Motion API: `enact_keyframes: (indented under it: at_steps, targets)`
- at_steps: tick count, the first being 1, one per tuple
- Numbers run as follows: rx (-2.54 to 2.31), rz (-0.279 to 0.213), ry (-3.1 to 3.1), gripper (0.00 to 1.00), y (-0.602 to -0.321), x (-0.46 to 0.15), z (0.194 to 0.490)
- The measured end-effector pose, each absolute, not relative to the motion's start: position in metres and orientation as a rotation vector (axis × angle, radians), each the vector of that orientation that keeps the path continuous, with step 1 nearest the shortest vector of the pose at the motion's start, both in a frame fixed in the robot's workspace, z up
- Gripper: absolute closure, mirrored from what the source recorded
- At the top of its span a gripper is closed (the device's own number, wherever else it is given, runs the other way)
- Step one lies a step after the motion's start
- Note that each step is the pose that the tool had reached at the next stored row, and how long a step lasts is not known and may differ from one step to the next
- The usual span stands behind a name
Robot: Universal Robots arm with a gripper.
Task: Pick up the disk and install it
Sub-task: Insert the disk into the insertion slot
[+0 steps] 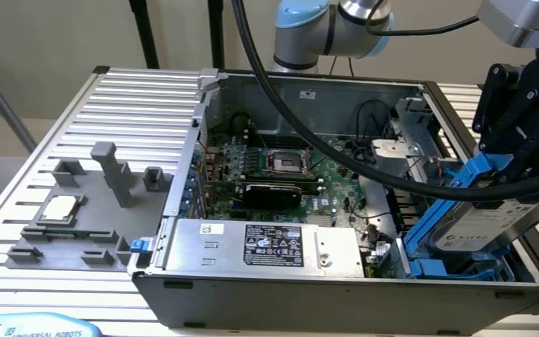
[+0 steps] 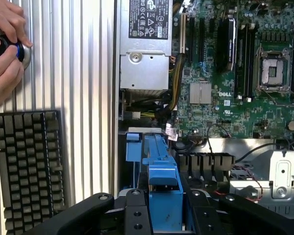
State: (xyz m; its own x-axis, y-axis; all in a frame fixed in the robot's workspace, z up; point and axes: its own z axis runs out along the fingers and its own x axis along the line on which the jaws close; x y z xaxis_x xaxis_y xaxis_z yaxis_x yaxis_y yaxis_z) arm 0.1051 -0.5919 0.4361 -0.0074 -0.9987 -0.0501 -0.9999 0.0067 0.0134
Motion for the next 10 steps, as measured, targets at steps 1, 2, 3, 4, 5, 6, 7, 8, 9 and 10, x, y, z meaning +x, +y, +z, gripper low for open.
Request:
enact_keyframes:
  at_steps: [1,2,3,4,5,6,7,8,9,10]
  targets:
    - [-2.195,0.07,2.21,0.67,-0.592,0.1051,0.4357]
    - [-2.194,0.07,2.21,0.67,-0.592,0.1051,0.4352]
    - [-2.194,0.07,2.21,0.67,-0.5921,0.1051,0.4348]
    - [-2.194,0.07,2.21,0.67,-0.5921,0.1051,0.4345]
    - [-2.195,0.07,2.21,0.67,-0.592,0.1051,0.4341]
    - [-2.195,0.07,2.21,0.67,-0.592,0.105,0.4337]
    - [-2.195,0.07,2.21,0.67,-0.592,0.1049,0.4331]
    - [-2.194,0.07,2.21,0.67,-0.592,0.1047,0.4326]
    - [-2.194,0.07,2.21,0.67,-0.5921,0.1046,0.4319]
    - [-2.194,0.07,2.21,0.67,-0.5921,0.1045,0.431]
